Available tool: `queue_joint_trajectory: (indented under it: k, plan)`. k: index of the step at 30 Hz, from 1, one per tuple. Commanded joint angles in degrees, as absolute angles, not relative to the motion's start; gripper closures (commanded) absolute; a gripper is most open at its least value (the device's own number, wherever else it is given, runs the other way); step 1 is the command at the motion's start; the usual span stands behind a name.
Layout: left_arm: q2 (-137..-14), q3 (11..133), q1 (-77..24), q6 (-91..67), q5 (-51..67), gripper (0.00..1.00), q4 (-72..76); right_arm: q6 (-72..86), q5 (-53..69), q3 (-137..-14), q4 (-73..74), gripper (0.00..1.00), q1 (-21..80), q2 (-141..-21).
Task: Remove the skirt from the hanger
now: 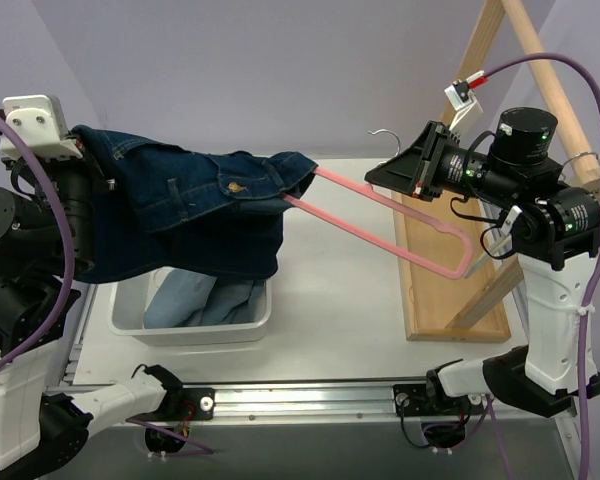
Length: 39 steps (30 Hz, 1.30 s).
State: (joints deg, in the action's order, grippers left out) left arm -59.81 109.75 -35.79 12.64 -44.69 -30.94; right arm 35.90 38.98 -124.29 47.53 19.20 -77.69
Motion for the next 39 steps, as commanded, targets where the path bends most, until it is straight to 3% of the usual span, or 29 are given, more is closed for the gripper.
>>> queue_joint_trajectory:
  k: [1,6,13,20,25,30,39]
  plan:
    - [-57.23,111.1,-35.42,20.91,-52.64,0.98,-21.19,35.51,46.04,-123.41,44.39,1.0,19.16,-77.43]
    - [-56.08,110.92,-35.51,25.74,-53.79,0.98,-18.11,34.02,53.6,-118.66,42.8,1.0,19.94,-75.76]
    - [-56.77,110.3,-35.51,28.91,-55.55,0.98,-16.35,34.89,49.74,-112.34,40.44,1.0,29.87,-72.6]
    - [-57.31,106.46,-35.51,27.87,-54.85,0.98,-20.99,35.16,47.47,-104.34,38.85,1.0,30.15,-68.38]
    - [-55.46,97.83,-35.33,21.37,-52.03,0.98,-25.65,36.12,45.53,-94.06,34.19,1.0,30.41,-66.27]
    - [-57.3,93.61,-33.84,14.71,-45.46,0.98,-31.28,31.66,42.28,-94.65,38.84,1.0,31.2,-68.11]
    - [-51.95,73.14,-25.32,-10.6,-27.44,0.98,-33.75,29.97,38.76,-89.4,39.03,1.0,31.46,-68.38]
